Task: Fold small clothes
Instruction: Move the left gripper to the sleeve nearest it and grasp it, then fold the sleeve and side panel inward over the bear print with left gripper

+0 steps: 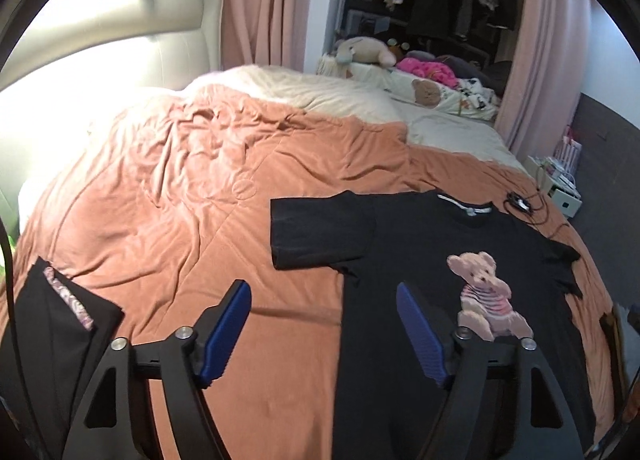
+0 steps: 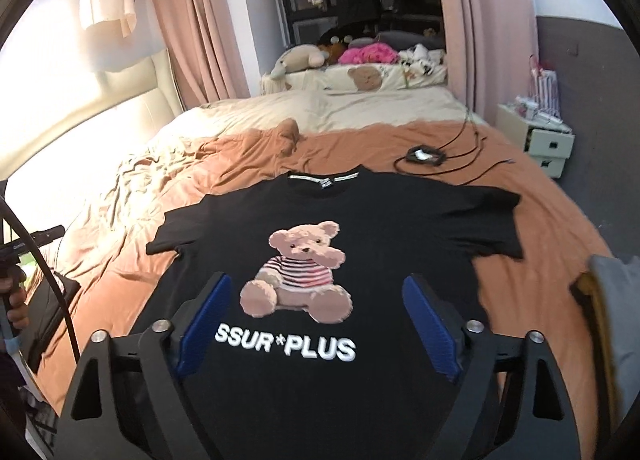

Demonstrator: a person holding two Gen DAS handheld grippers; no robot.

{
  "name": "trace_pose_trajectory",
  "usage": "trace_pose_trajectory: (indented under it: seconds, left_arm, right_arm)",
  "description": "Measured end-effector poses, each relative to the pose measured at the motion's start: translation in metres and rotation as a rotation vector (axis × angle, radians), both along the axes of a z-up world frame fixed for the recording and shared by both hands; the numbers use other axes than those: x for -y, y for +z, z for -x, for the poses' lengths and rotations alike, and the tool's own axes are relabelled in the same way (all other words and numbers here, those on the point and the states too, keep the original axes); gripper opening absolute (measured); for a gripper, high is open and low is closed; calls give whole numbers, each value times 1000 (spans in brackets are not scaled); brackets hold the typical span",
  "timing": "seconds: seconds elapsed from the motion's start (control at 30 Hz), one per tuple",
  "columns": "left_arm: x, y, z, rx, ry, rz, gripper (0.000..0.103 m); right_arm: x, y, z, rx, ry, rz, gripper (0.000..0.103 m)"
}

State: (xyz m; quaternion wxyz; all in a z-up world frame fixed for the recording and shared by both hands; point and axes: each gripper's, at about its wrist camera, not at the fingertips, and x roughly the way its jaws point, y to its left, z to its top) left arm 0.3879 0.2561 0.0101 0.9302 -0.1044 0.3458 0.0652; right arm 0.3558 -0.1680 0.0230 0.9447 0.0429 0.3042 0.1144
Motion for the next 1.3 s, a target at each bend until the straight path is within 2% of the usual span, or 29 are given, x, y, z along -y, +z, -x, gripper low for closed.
trace_pose_trajectory:
  seconds: [0.1, 0.33, 0.43, 0.57, 0.63, 0.67, 0.93, 1.17, 1.3]
  left_arm:
    - [-17, -10, -31, -29, 5, 31, 69]
    - [-45, -38, -95, -86, 18, 72, 68]
    - [-57, -56, -121, -130, 30, 111, 60]
    - [-70, -78, -151, -175, 38, 122, 59]
    - [-76, -91, -165, -198, 41, 133, 58]
    - [-78, -95, -171, -207, 40, 138, 58]
    - [-90, -131, -213, -270, 43, 126, 58]
    - [-92, -160, -246, -320, 39, 95, 54]
    - [-97, -177, -262, -361, 55, 69, 51]
  right_arm:
    - [-7, -3, -34, -22, 7, 10, 82]
    - [-27, -9, -102, -64, 39, -46, 82]
    - [-37, -15, -131, -79, 44, -55, 81]
    - [-54, -26, -167, -105, 77, -76, 78]
    - [-62, -33, -182, -118, 102, -88, 66]
    - [-68, -37, -194, -129, 114, -91, 64]
    - [-98, -71, -257, -207, 146, -133, 50]
    - [-125, -93, -296, -262, 157, -145, 49]
    - [-145, -109, -320, -303, 162, -162, 44]
